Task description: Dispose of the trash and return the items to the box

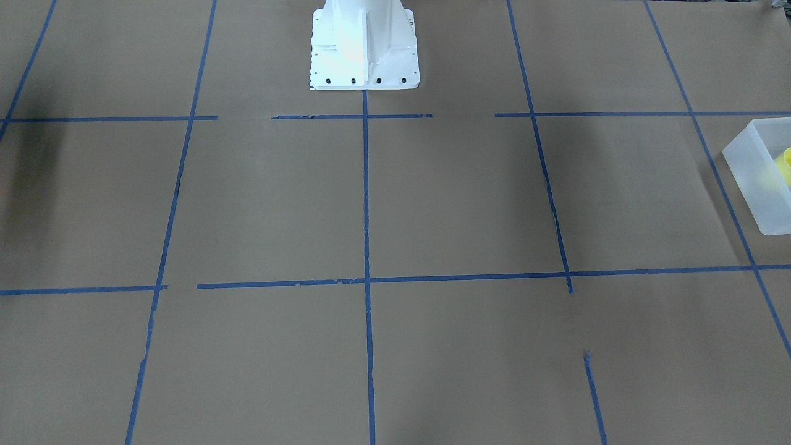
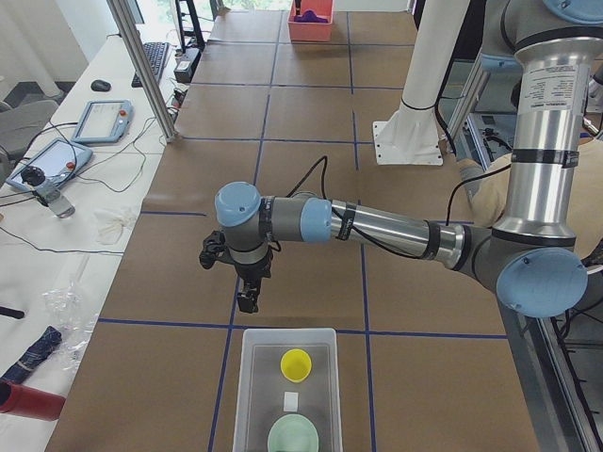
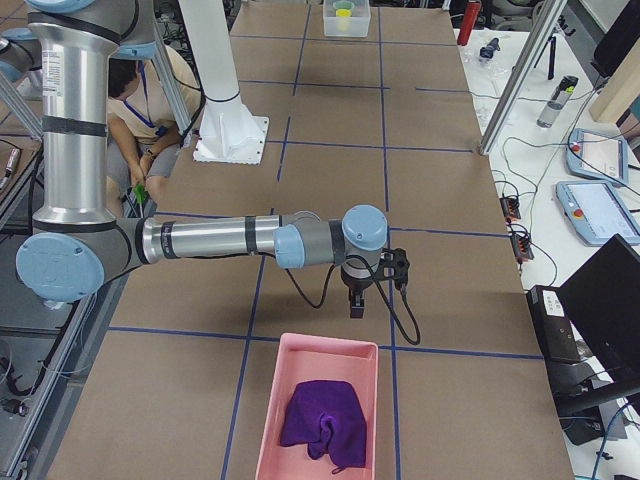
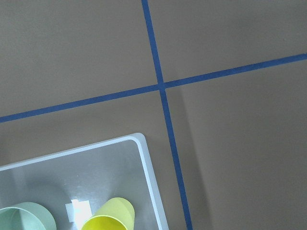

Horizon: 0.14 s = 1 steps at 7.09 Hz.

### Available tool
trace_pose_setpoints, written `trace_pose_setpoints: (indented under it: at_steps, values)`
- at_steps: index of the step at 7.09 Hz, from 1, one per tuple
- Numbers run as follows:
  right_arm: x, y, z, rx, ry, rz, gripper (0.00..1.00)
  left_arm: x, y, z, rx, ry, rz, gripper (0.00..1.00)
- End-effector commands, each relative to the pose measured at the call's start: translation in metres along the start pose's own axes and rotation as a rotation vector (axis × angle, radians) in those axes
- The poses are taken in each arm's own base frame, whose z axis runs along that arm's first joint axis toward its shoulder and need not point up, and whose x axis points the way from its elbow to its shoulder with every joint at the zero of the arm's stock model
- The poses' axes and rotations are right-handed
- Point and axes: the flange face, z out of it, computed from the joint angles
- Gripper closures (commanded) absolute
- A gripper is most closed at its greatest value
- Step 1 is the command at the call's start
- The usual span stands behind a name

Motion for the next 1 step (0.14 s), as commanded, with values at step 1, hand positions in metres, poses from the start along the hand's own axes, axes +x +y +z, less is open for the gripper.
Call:
trace_pose_setpoints:
  at_steps: [1]
  values:
    - [-0.0042,-0.0006,-0.0017,0.011,-0.021,-0.022,0.00,0.0008,-0.0183,0.0027,0.072,-0.009,0.074,0.00]
